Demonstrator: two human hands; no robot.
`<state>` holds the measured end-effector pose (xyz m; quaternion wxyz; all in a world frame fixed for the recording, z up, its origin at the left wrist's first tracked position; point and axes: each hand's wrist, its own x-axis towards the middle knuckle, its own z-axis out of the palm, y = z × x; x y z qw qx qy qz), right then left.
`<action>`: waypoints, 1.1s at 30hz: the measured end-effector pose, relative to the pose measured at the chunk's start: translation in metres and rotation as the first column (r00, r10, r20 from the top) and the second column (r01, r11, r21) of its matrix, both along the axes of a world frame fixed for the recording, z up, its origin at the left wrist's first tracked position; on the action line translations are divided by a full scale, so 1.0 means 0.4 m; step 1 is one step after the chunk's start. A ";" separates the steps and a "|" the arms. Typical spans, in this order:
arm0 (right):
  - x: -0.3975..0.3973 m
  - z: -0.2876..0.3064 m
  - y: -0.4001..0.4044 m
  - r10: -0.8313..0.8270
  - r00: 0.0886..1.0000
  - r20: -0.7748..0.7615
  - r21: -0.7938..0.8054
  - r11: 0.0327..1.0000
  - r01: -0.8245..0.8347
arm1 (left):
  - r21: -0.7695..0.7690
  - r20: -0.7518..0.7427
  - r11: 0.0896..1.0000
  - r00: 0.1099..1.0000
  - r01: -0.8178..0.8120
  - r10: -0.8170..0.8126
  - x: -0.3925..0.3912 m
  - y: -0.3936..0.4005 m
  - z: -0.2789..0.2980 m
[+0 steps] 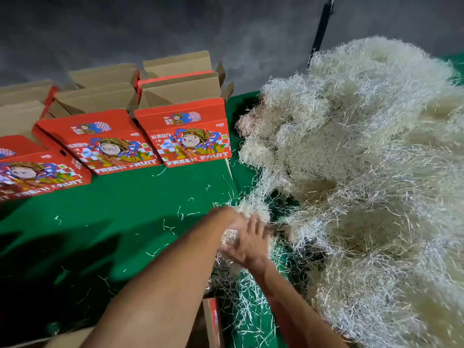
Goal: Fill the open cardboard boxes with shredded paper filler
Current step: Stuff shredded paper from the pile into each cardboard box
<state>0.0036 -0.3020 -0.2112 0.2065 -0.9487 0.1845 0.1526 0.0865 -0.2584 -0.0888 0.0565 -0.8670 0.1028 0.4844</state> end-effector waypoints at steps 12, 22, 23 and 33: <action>-0.104 -0.019 0.096 0.129 0.990 0.053 -0.032 0.991 -0.127 | -0.135 -0.051 0.982 0.991 -0.133 0.127 0.043 0.083 0.014; -0.117 0.232 0.107 -0.009 0.988 0.153 0.360 0.932 -0.047 | -0.501 0.159 0.851 0.951 -0.155 0.267 0.074 0.304 0.197; -0.107 0.284 0.117 -0.034 0.979 0.203 0.387 0.921 -0.048 | -0.559 0.176 0.813 0.935 -0.163 0.309 0.062 0.330 0.218; -0.094 0.626 0.312 -0.103 0.817 0.567 0.510 0.823 -0.250 | -0.872 -0.393 0.008 0.711 -0.489 0.583 -0.158 0.556 0.430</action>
